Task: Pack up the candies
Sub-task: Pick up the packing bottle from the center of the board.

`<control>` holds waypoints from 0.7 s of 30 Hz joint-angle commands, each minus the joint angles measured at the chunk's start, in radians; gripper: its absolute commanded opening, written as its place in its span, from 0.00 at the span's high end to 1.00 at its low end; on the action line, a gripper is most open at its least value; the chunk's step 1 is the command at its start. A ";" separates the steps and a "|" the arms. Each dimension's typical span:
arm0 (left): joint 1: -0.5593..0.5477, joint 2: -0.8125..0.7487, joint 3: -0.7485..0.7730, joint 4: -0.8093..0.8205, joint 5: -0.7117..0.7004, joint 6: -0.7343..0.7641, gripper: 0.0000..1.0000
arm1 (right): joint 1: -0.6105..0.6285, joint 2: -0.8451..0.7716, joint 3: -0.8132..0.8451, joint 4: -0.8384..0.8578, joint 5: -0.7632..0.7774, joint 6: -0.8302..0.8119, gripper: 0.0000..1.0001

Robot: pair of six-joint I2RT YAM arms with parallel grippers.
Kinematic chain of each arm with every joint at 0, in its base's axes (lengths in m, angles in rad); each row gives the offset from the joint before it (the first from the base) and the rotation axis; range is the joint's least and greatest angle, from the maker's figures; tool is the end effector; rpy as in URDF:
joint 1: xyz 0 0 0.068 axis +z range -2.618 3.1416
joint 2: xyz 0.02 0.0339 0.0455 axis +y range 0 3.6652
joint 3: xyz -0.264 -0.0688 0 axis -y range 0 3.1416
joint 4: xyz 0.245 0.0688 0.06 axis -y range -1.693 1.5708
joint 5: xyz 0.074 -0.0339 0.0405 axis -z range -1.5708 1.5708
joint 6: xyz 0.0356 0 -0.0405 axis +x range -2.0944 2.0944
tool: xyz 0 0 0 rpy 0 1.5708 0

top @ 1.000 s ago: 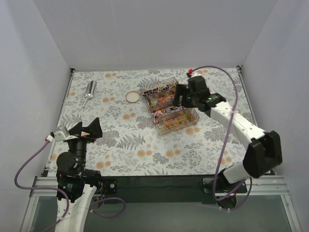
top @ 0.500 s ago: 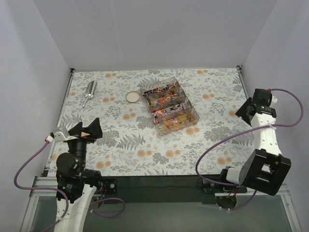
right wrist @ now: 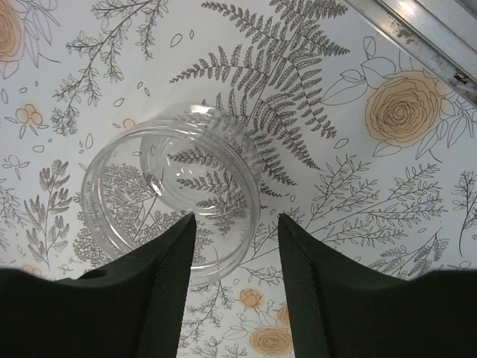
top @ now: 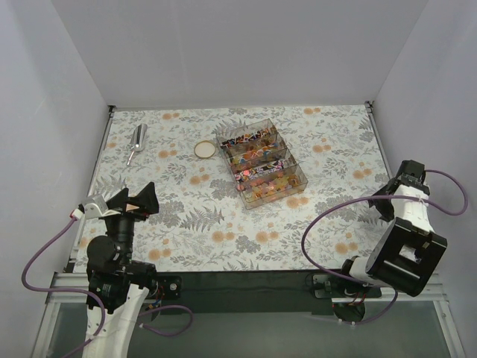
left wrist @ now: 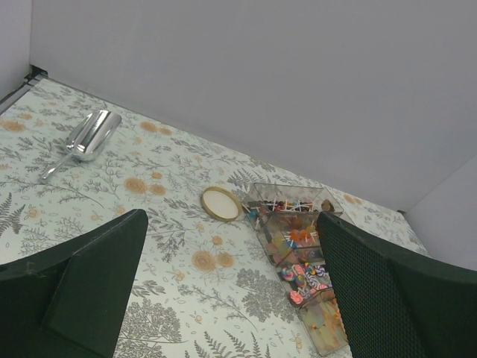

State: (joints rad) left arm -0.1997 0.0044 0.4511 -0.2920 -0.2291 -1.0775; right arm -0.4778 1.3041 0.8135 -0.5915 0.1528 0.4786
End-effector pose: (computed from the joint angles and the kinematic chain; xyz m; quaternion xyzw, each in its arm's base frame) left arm 0.0589 -0.0037 0.2914 -0.3531 0.5480 -0.3901 0.6502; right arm 0.2160 -0.1180 0.2093 0.4616 0.8504 -0.0740 0.2412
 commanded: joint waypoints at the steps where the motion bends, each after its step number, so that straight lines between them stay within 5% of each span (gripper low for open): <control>1: -0.003 -0.064 -0.009 -0.003 0.000 0.005 0.03 | -0.007 -0.025 -0.031 0.048 0.019 0.022 0.47; 14: -0.009 -0.011 -0.011 0.010 0.043 0.002 0.03 | 0.054 -0.069 -0.004 0.091 0.039 -0.040 0.96; 21: -0.010 0.032 -0.014 0.022 0.068 0.011 0.03 | 0.316 -0.094 0.044 0.041 0.146 -0.081 0.99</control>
State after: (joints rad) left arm -0.2062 0.0113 0.4458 -0.2802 -0.1852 -1.0779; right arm -0.2577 1.2495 0.7998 -0.5373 0.2428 0.4343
